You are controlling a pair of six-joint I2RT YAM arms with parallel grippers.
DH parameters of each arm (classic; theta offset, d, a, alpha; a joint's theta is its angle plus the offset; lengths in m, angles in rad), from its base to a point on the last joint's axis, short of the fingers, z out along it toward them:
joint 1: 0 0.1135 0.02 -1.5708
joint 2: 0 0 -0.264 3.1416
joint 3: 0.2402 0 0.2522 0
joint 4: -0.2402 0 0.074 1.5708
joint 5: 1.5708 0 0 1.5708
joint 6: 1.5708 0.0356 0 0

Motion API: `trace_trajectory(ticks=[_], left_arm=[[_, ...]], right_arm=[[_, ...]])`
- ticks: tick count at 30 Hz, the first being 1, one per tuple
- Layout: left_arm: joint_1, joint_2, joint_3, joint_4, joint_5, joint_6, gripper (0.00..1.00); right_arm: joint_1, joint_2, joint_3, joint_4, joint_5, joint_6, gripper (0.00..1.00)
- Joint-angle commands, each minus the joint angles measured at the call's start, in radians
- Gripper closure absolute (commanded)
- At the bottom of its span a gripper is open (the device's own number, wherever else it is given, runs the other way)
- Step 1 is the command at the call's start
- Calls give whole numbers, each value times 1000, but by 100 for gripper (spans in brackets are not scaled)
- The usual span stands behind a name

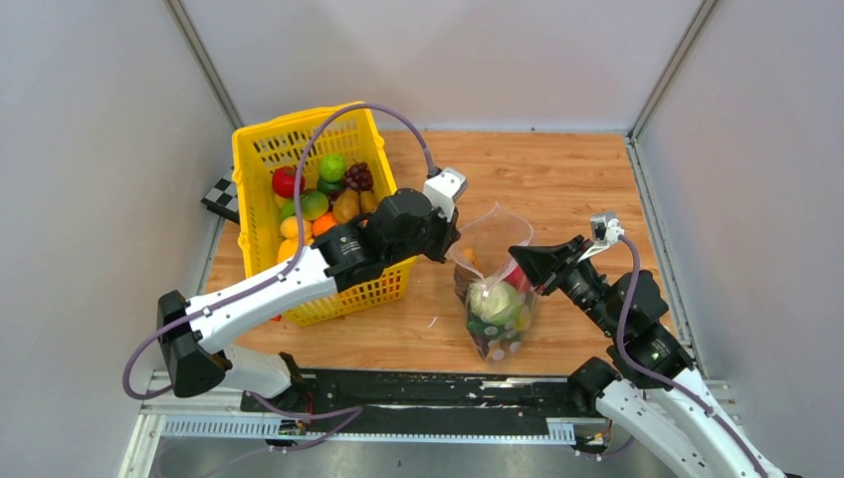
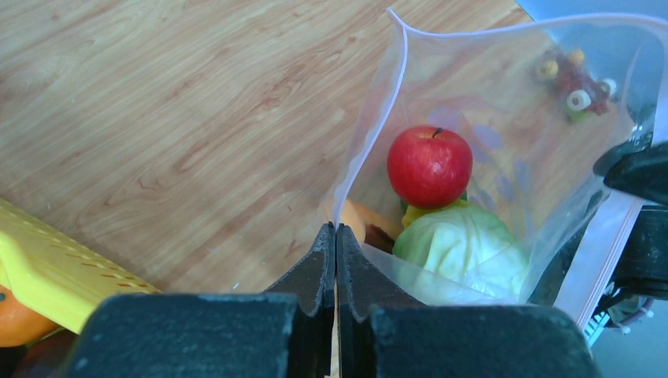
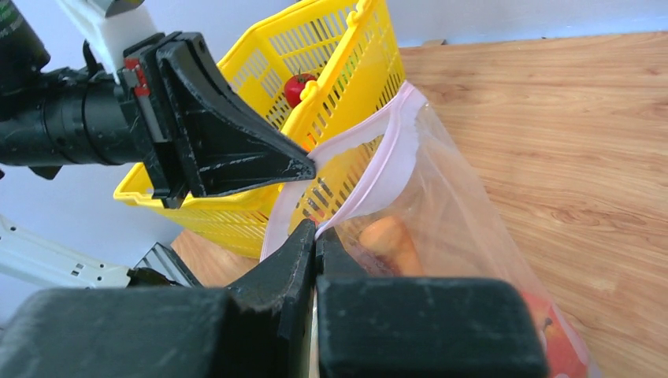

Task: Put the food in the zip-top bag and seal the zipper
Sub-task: Adjust the zipper food storage bag at the center of the board.

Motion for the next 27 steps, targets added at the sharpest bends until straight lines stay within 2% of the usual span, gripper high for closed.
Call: trace_trajectory(ticks=[1,8,9,10,11,15,17,18,23,27], left_arm=[[3,-65,-39,64,10,-11,100],[2,-114,-86,70,11,-13,100],[3,-122,-93,71,10,-9,96],[2,-132,-98,67,3,-5,89],[2,-140,-102,65,-3,0,76],[4,-182,-125,58,-27,22,34],[4,-205,-131,44,-56,35,18],[3,-216,-132,35,-68,40,14],[3,-287,-166,17,-135,59,5],[7,-359,-191,-20,-224,75,1]], right_arm=[[4,13,52,-15,59,14,100],[3,27,43,26,36,28,100],[3,32,41,29,37,28,100],[3,35,41,29,42,31,100],[3,40,41,29,45,35,100],[3,50,29,43,42,41,100],[3,51,20,56,36,41,100],[3,52,18,59,34,43,100],[4,66,18,74,20,36,100],[4,83,22,111,-34,34,100]])
